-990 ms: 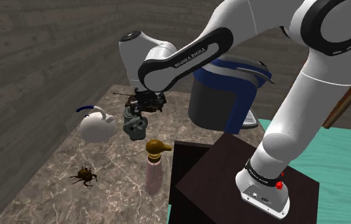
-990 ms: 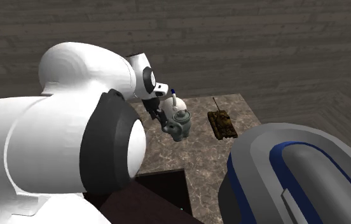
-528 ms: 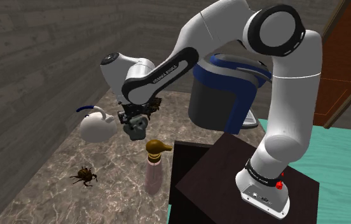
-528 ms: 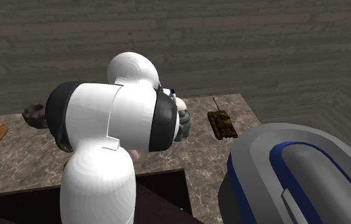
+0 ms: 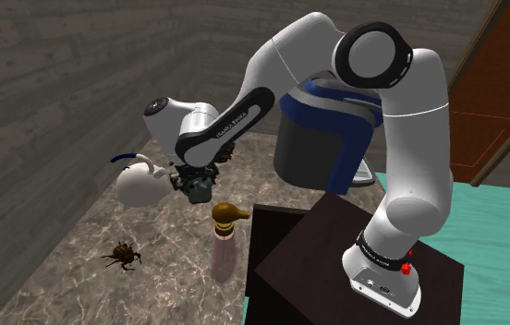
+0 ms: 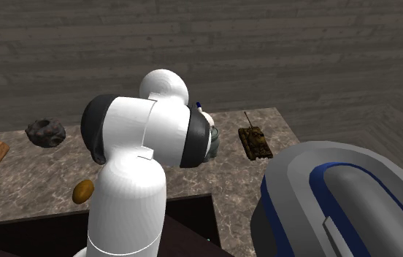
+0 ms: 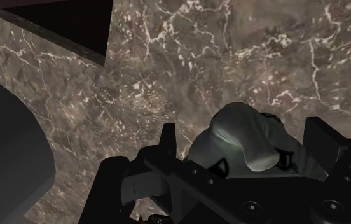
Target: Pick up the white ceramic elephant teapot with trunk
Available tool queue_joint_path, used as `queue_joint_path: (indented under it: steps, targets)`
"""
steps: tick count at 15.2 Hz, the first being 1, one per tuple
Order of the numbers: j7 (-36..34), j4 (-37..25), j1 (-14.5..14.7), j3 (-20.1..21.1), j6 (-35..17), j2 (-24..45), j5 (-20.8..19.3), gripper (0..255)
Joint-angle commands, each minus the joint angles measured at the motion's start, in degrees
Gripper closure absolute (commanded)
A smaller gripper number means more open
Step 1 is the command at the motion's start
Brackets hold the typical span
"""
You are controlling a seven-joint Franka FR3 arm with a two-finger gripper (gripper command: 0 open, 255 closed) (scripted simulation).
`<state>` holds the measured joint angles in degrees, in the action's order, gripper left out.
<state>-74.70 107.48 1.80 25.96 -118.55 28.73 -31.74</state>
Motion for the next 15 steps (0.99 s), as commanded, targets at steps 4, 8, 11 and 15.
queue_joint_path:
  steps: [4,8,11,15]
  targets:
    - [-0.5,0.3,0.1,-0.3,-0.9,0.7,-0.5,255]
    - [-0.5,0.3,0.1,-0.3,-0.9,0.7,-0.5,255]
    - [-0.5,0.3,0.1,-0.3,-0.9,0.7,-0.5,255]
    - [0.4,0.1,-0.2,0.3,0.6,-0.9,0.5,255]
